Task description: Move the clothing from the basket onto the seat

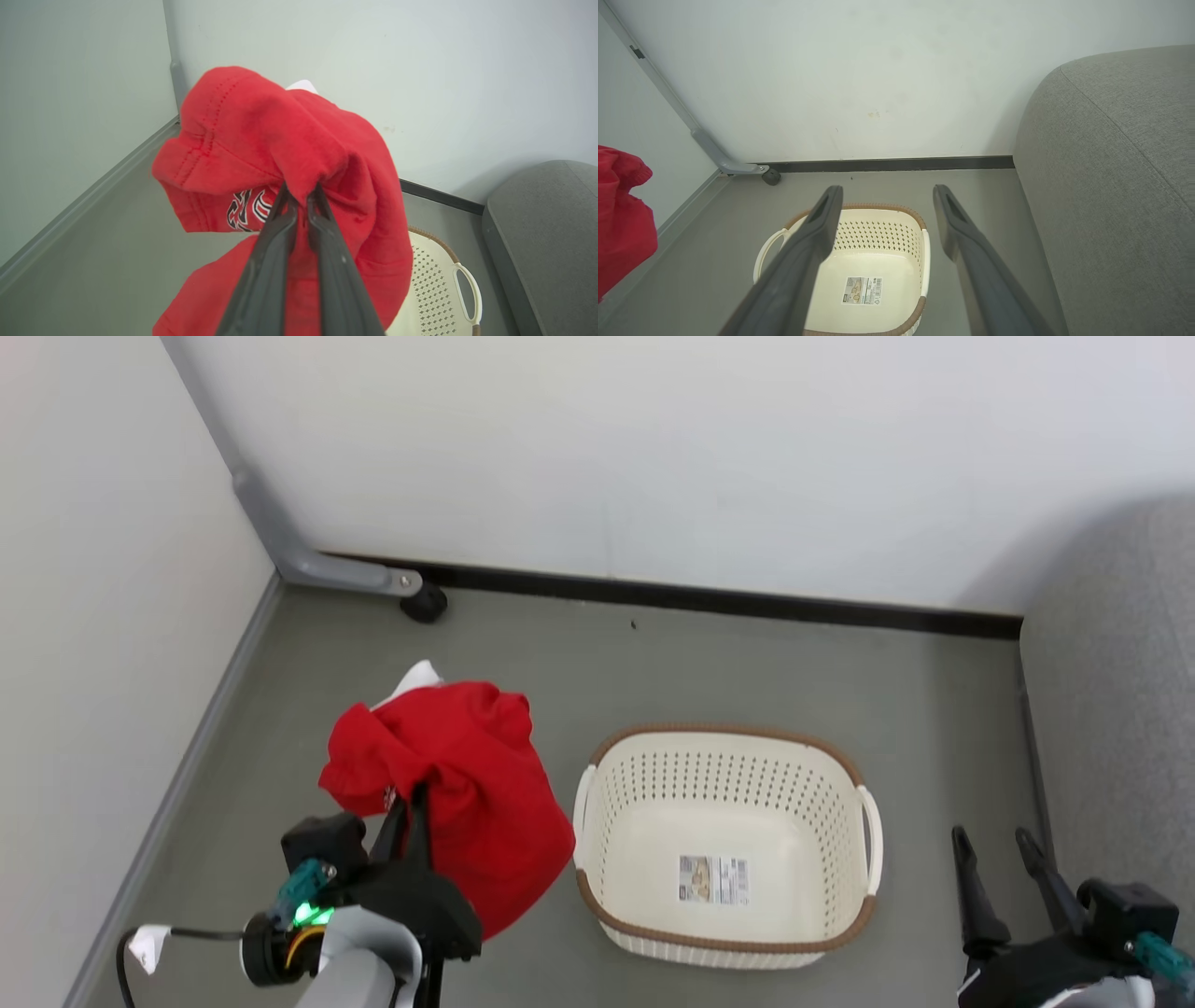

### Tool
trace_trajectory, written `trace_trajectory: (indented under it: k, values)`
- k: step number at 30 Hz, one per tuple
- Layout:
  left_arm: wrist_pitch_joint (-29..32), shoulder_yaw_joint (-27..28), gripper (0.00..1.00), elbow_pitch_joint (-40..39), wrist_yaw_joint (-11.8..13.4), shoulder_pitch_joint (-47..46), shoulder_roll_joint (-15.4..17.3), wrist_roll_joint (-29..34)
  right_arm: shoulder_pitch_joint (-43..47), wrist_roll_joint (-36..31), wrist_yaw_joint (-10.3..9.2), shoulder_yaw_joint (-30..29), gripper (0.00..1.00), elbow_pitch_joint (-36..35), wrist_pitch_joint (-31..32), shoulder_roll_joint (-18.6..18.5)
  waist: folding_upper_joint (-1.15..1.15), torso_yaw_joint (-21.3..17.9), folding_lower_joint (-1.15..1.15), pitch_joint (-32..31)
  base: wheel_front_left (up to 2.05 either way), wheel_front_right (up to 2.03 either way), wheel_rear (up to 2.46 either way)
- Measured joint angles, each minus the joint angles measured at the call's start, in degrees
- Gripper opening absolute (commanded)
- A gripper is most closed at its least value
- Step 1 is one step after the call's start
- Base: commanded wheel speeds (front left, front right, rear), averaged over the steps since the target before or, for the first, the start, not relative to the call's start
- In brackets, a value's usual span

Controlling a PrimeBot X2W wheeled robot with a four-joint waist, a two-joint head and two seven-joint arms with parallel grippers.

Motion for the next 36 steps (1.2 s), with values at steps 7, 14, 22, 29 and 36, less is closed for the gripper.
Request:
trace_trajectory:
  k: [7, 14, 22, 29, 36]
  values:
    - [0.0, 0.3, 0.00, -3.1, 0.4, 4.3, 0.7, 0.1, 3.1, -0.1, 0.29, 0.0, 1.00, -0.8, 0.0, 0.6, 0.00, 0.4, 0.00, -4.9, 0.00, 0.00, 0.00]
    - [-0.1, 0.9, 0.00, -6.4, 0.5, 6.3, 1.4, 0.4, 4.3, -0.6, 0.52, 0.3, 1.00, -1.7, 0.0, 1.2, 0.00, 0.1, 0.00, -7.3, 0.00, 0.00, 0.00]
    - [-0.1, 1.3, 0.00, -9.4, 0.5, 7.6, 1.8, 0.6, 4.5, -1.0, 0.68, 0.3, 1.00, -2.4, 0.0, 1.4, 0.01, -1.0, 0.01, -7.8, 0.00, 0.00, 0.00]
    - [0.0, 1.1, 0.00, -12.1, 0.9, 8.0, 2.0, 1.2, 4.5, -1.7, 0.90, 1.1, 1.00, -3.0, 0.0, 1.5, 0.01, -1.8, 0.01, -7.7, 0.00, 0.00, 0.00]
    - [1.0, 0.5, 0.00, -14.7, 0.9, 8.3, 2.0, 2.0, 2.7, -4.1, 1.45, 6.9, 1.00, -3.4, 0.0, 2.4, 0.01, -2.0, 0.01, -7.5, 0.00, 0.00, 0.00]
